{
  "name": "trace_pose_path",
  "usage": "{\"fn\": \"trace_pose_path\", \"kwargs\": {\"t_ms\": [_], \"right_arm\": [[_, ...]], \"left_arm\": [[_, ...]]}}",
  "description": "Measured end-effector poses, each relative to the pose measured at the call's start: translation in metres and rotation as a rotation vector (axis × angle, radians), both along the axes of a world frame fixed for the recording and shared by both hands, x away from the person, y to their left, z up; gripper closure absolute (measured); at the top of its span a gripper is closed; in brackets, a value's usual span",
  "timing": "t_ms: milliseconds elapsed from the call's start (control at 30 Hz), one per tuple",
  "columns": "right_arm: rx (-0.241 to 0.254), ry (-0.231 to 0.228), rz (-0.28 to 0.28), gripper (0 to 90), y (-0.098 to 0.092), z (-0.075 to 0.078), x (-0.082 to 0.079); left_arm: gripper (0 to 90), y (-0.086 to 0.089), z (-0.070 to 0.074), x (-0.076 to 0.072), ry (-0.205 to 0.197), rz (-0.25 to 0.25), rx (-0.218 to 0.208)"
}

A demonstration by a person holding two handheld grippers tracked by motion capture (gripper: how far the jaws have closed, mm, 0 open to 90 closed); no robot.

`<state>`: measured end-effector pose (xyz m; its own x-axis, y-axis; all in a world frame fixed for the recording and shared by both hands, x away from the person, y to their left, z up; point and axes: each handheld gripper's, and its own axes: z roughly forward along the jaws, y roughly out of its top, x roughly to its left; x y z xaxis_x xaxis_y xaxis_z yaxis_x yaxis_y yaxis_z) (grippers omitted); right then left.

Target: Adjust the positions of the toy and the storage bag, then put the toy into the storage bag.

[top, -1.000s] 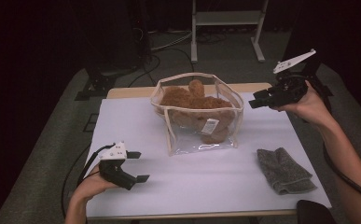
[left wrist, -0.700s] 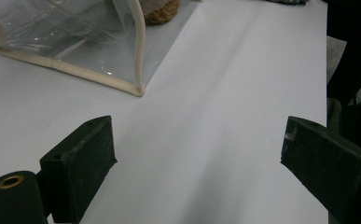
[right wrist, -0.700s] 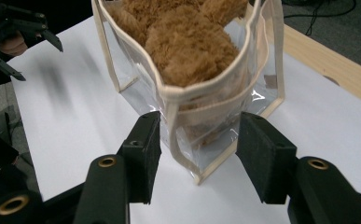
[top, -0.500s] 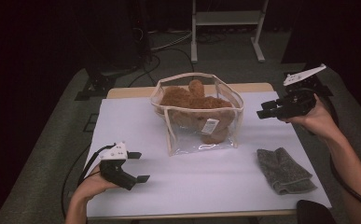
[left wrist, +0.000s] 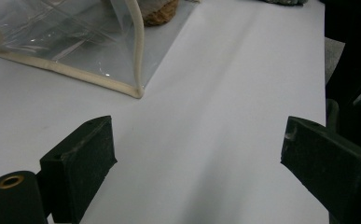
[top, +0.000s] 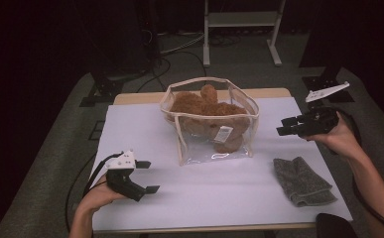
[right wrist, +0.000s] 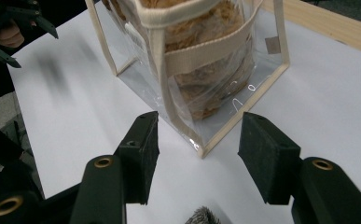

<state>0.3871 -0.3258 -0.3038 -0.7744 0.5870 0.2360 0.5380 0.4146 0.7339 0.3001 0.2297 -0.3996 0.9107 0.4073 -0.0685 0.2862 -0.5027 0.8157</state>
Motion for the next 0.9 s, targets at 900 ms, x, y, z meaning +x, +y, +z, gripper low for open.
{"fn": "trace_pose_path", "kwargs": {"t_ms": [900], "right_arm": [[0.051,0.073,-0.006,43.9,-0.011,-0.06,-0.024]], "left_arm": [[8.8,-0.005,0.0,0.002,0.003,-0.013,0.001]]}}
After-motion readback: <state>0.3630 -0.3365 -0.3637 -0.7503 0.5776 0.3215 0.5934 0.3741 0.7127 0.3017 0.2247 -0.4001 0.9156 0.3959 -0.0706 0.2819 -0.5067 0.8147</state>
